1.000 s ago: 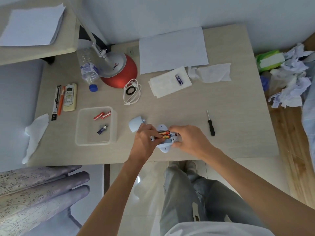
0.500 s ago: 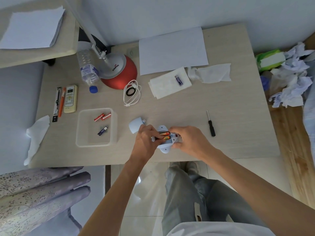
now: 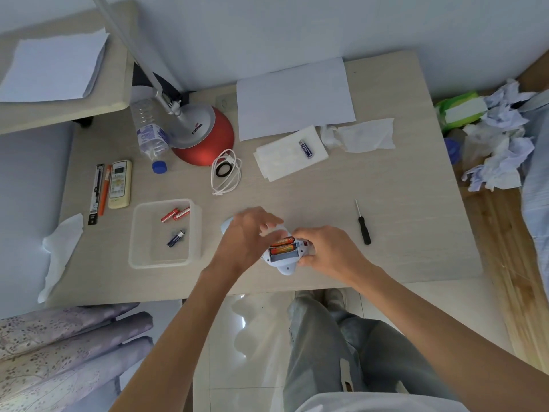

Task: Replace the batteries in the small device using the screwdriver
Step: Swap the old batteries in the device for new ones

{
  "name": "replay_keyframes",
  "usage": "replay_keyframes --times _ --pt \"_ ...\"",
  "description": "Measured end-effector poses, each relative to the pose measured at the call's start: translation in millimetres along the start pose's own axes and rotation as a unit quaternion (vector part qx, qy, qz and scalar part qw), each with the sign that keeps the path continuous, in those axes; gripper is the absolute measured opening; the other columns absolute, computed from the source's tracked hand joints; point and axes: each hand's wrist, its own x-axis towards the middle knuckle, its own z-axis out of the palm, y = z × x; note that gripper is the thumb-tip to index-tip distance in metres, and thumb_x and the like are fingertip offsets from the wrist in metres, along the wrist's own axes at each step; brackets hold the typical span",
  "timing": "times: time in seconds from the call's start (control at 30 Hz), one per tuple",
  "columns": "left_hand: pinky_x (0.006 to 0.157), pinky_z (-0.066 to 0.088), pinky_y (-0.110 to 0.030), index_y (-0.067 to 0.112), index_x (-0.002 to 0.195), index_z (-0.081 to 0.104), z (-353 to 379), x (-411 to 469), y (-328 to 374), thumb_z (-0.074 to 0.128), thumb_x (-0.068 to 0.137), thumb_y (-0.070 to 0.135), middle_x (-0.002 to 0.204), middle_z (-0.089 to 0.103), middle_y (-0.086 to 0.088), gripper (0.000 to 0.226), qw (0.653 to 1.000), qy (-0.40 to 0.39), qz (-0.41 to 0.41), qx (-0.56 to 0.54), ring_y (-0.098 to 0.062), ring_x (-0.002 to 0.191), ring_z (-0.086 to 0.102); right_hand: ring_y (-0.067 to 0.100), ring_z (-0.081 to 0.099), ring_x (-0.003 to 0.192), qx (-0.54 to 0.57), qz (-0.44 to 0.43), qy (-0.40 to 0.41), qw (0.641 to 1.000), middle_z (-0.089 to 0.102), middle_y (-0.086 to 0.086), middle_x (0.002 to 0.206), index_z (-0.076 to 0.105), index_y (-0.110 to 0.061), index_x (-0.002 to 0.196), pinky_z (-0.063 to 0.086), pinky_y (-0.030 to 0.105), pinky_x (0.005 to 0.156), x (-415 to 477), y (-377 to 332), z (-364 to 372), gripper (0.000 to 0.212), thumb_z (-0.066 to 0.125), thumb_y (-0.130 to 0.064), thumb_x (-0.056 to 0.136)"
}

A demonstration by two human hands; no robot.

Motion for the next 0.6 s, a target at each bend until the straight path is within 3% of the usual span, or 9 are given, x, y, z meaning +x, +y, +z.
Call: replay_keyframes --times 0.07,0.2,0.33,0.43,0.5,0.6 --pt "0.079 0.059 -0.026 0.018 0.118 0.081 -14 19 12 0.085 0.093 0.028 0.1 0.075 0.002 0.027 1.0 0.025 0.013 0.005 -0.012 0.085 0.069 0.01 0.073 0.098 0.001 -0.001 -0.001 1.0 0.078 -0.012 0.117 0.069 -0.031 0.132 0.024 0.002 0.07 -1 -1 1 0.052 0.086 -0.043 0.085" --pt "0.092 0.06 -0.035 0.017 0.128 0.078 -16 77 26 0.08 0.097 0.033 0.115 0.078 -0.004 0.035 0.997 0.071 0.0 0.014 -0.018 0.096 0.072 0.009 0.073 0.101 0.006 0.001 0.002 1.0 0.078 -0.013 0.119 0.067 -0.031 0.134 0.024 0.001 0.069 0 -3 1 0.051 0.085 -0.044 0.087" --pt "0.095 0.051 -0.025 0.017 0.137 0.072 6 144 31 0.083 0.094 0.032 0.125 0.076 -0.006 0.047 0.995 0.069 -0.065 0.033 -0.014 0.097 0.069 0.009 0.073 0.096 0.01 0.009 -0.009 1.0 0.079 -0.011 0.112 0.069 -0.031 0.13 0.05 0.016 0.075 3 -6 2 0.046 0.083 -0.042 0.088" --pt "0.103 0.052 -0.037 0.013 0.141 0.066 24 178 32 0.087 0.089 0.033 0.133 0.069 -0.012 0.06 0.994 0.043 -0.084 0.05 -0.027 0.116 0.067 0.011 0.073 0.097 0.012 0.02 -0.006 1.0 0.079 -0.01 0.113 0.068 -0.03 0.129 0.058 0.025 0.082 2 -8 5 0.044 0.083 -0.038 0.089" --pt "0.095 0.05 -0.039 0.009 0.132 0.067 36 191 33 0.088 0.088 0.035 0.131 0.063 -0.014 0.055 0.994 0.034 -0.074 0.075 -0.033 0.119 0.061 0.012 0.073 0.099 0.017 0.021 0.002 1.0 0.078 -0.009 0.115 0.067 -0.03 0.13 0.057 0.025 0.082 0 -9 8 0.043 0.082 -0.037 0.09" --pt "0.083 0.047 -0.037 0.008 0.119 0.066 49 204 34 0.089 0.086 0.034 0.122 0.055 -0.012 0.048 0.994 0.036 -0.053 0.09 -0.032 0.108 0.058 0.013 0.073 0.101 0.021 0.022 0.012 0.999 0.078 -0.008 0.118 0.066 -0.03 0.132 0.051 0.021 0.082 0 -10 10 0.046 0.083 -0.039 0.09"
